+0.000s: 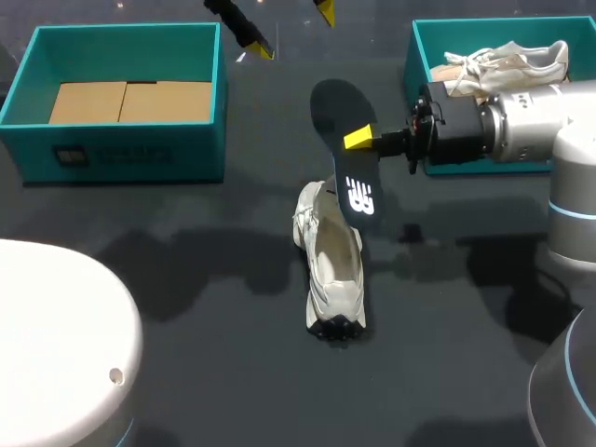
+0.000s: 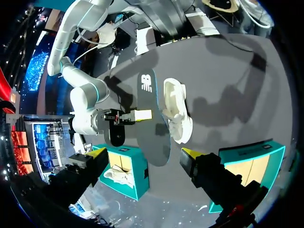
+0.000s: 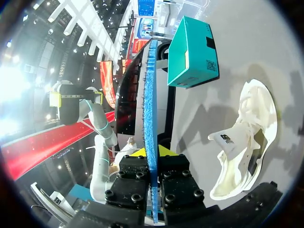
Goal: Take the shoe out of the shoebox, open the shoe tongue, remove and reinsert the insole, then place the shoe into the shoebox
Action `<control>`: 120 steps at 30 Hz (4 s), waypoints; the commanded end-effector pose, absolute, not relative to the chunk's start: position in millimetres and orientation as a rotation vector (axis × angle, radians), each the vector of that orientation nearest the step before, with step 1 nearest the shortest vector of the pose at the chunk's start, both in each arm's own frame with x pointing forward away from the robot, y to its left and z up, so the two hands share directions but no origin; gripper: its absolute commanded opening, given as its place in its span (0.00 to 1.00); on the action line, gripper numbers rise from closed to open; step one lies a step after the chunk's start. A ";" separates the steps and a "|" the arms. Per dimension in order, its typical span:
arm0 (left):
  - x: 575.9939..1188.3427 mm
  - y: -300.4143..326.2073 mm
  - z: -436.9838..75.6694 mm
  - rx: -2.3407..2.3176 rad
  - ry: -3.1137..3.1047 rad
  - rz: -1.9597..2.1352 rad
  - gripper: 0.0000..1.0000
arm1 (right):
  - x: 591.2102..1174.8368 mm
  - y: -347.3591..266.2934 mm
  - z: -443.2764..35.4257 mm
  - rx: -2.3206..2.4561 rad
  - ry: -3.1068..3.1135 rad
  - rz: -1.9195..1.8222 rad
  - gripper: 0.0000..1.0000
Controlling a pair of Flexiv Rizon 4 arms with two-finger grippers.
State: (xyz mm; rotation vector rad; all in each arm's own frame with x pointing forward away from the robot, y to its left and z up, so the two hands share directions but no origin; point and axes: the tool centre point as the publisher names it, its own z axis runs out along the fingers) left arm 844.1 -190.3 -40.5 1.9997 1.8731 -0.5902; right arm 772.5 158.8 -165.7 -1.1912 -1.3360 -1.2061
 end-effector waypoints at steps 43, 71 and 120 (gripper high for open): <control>802.5 -184.0 -65.6 1.702 1.912 -0.641 1.00 | 772.0 160.0 -165.8 -1.194 -1.337 -1.204 0.00; 792.5 -140.9 -94.0 1.421 1.562 -0.968 1.00 | 772.0 160.0 -165.8 -1.194 -1.337 -1.204 0.00; 815.0 -195.6 -170.2 1.092 1.409 -1.163 0.67 | 759.5 184.5 -173.3 -1.224 -1.182 -1.231 0.00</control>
